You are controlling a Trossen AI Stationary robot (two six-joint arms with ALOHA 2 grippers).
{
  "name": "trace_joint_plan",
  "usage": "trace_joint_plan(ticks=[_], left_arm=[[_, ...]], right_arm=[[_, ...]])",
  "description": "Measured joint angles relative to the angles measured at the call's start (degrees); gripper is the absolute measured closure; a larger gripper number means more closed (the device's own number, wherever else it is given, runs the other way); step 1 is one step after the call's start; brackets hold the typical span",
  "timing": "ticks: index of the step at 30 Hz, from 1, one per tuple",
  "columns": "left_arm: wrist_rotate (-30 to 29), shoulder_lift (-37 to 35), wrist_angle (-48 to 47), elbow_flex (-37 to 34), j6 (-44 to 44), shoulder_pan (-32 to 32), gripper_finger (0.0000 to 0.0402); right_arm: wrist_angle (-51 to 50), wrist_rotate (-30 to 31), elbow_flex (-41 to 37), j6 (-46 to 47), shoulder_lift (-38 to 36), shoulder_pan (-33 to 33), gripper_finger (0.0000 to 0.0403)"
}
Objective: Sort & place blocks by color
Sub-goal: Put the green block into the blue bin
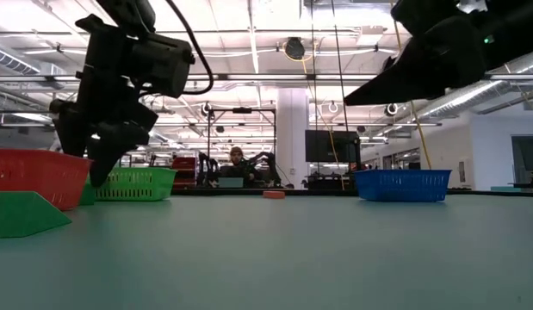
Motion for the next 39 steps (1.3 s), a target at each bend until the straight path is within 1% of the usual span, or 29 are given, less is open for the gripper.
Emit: trace_joint_plan(ticks=[8,15,21,23,25,35,37,39], left_arm=[[0.26,0.00,4.28,-3.47,3.59,1.90,0.0048],[0.69,-0.02,6.97,-4.61,6.97,3.97,0.0048],[3.00,-0.02,10.69,-5.48,8.60,4.38,0.0054],[3.11,-0.02,10.76,-5.48,8.59,4.38,0.0069],[3.13,-0.02,10.74,-5.51,8.54,4.36,0.0094],[3.21,-0.08,10.29,-5.43,8.09,4.37,0.0246],[3.29,-0.15,10.16,-5.32,8.37,4.36,0.0264],[3.49,-0.15,10.15,-5.26,8.93,4.38,0.0264]], right_arm=[[0.13,-0.13,0.00,-3.70,0.00,-3.28,0.0204],[0.15,-0.16,0.00,-3.83,0.00,-4.42,0.0204],[0.15,-0.17,0.00,-2.87,0.00,-4.42,0.0204],[0.14,-0.17,0.00,-2.78,0.00,-4.42,0.0204],[-0.03,-0.17,0.00,-2.76,0.00,-4.42,0.0204],[-2.33,-0.17,0.00,-1.98,0.00,-4.42,0.0204],[-3.01,-0.17,-0.02,-1.35,0.00,-4.42,0.0204],[-3.75,-0.17,-0.02,-1.23,0.00,-4.42,0.0204]])
